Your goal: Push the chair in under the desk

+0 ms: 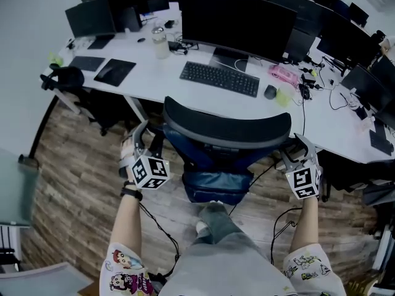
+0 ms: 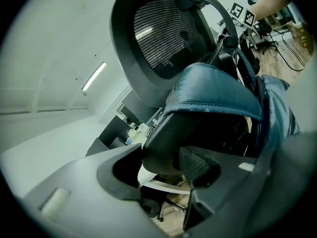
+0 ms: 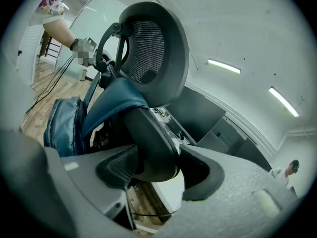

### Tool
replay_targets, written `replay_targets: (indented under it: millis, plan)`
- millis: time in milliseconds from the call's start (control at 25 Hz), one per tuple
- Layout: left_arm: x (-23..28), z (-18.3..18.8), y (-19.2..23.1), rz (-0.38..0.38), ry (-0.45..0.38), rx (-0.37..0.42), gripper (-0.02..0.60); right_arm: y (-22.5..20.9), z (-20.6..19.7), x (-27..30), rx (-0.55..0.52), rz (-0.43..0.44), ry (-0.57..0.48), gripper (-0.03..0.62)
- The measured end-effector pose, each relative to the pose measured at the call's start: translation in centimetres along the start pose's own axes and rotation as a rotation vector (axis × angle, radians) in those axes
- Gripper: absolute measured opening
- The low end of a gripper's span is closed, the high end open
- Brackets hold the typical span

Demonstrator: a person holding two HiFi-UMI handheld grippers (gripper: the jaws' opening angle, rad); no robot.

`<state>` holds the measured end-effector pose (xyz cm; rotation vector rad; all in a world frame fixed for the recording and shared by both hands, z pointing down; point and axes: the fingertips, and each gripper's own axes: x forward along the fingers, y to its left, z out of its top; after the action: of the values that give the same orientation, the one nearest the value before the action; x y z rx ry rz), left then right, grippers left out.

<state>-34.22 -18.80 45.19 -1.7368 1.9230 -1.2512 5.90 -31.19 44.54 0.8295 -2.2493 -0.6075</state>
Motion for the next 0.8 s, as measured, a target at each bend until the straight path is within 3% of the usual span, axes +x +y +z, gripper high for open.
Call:
replay_targets:
  millis: [800]
  plan:
    - [6.8,-1.5,4.6,0.05,0.021,-0.003,0.241,-0.9,2.9,5.9,0.003,-0.022,-0.007,0.253]
